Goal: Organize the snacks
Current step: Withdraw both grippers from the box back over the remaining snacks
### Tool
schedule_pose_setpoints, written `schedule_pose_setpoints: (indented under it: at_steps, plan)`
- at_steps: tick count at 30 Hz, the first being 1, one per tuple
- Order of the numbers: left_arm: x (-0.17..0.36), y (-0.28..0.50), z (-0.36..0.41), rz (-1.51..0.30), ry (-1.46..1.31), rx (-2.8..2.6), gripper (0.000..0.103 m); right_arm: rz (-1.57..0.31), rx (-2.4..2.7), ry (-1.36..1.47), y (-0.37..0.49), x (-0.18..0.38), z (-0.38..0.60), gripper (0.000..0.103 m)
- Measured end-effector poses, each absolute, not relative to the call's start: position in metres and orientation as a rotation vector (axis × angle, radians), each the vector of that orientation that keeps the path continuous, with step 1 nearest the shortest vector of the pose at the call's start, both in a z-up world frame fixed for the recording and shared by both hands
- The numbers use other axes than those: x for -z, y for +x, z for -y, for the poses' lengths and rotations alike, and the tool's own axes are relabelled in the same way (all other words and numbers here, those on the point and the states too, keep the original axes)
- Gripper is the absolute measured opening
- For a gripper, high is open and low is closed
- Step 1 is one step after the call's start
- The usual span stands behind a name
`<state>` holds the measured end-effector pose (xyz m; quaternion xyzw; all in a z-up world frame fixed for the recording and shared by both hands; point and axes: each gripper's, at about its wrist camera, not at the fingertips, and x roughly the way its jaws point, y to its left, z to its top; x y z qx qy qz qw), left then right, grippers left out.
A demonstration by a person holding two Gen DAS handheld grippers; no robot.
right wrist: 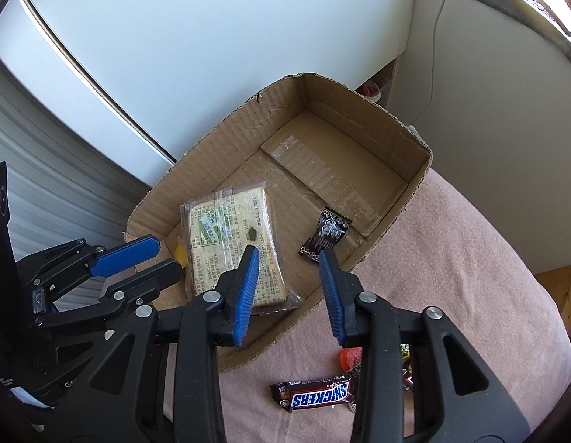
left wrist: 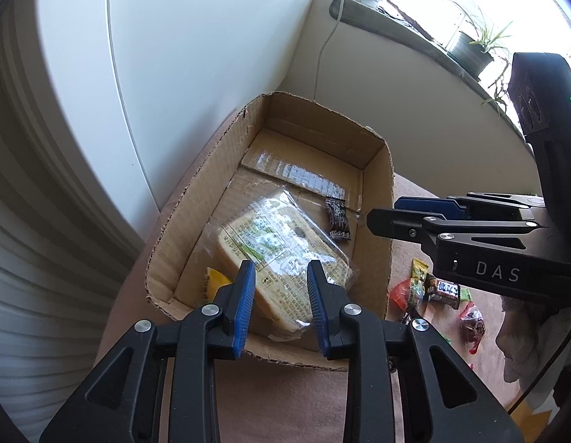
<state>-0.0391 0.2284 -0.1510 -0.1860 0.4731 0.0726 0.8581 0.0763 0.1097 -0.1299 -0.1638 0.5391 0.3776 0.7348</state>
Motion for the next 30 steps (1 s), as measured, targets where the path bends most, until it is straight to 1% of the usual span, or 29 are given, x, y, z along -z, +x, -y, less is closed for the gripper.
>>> schedule_pose_setpoints:
  at_steps: [10, 19, 30]
  plan:
    - [0.145, -0.037, -0.21, -0.996, -0.369, -0.103, 0.027, -1.183, -0.773, -0.318, 0.078, 0.12, -0.062, 0.039]
    - [0.14, -0.03, -0.165, -1.007, -0.315, 0.016, 0.027, -1.195, -0.669, -0.248, 0.082, 0.111, 0.01, 0.038]
    - [0.155, -0.019, -0.102, -1.073, -0.246, 0.164, 0.027, -1.275, -0.479, -0.155, 0.073, 0.13, 0.118, 0.039]
